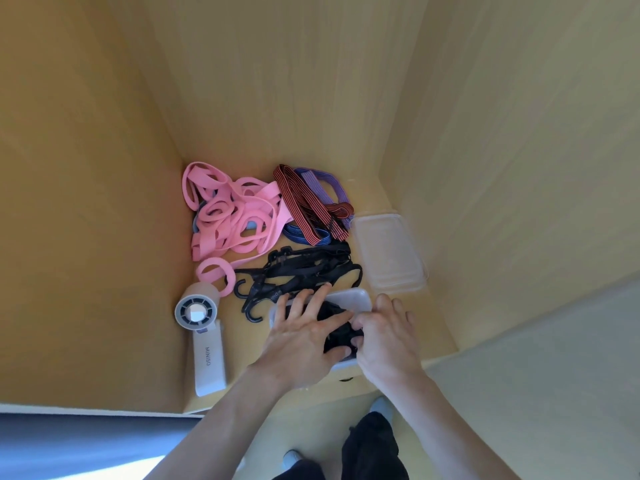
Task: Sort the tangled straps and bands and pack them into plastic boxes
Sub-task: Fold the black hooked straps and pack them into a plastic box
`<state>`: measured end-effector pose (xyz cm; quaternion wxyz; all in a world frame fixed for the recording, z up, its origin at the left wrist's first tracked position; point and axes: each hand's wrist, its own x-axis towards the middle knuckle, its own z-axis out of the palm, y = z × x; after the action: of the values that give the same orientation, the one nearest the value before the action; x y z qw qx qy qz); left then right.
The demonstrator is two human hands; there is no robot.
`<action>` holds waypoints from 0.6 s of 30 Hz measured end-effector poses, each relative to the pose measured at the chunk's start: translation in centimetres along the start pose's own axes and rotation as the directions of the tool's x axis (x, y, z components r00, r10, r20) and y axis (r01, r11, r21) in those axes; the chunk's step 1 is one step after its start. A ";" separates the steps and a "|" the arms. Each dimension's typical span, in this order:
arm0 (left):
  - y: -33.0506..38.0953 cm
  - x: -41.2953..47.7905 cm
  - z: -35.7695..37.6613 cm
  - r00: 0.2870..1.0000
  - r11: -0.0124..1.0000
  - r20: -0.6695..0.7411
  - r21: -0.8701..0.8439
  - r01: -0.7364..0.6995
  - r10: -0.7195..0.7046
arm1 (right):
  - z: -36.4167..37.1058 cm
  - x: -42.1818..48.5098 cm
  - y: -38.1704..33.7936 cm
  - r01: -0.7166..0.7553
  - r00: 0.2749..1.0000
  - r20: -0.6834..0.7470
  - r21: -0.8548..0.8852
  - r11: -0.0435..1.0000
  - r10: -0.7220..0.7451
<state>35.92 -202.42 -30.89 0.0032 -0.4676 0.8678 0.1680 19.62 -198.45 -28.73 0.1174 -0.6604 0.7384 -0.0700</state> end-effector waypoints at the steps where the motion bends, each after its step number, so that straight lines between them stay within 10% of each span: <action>1: 0.1 0.1 0.0 1.000 1.000 -0.007 0.006 0.003 -0.003 | 0.0 0.0 0.0 0.001 1.000 0.003 0.006 1.000 -0.001; 8: 0.0 0.5 0.3 1.000 1.000 -0.024 0.021 0.018 -0.017 | -0.9 -0.3 2.6 0.107 0.991 0.064 0.177 0.978 -0.120; 18: -0.4 0.1 -0.3 0.999 0.998 -0.023 -0.062 0.023 -0.025 | -1.5 2.8 6.1 0.076 0.979 -0.202 0.362 0.929 -0.002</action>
<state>36.19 -202.82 -30.70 -0.0193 -0.4799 0.8565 0.1889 13.06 -200.57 -29.07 0.1632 -0.6309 0.7069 -0.2750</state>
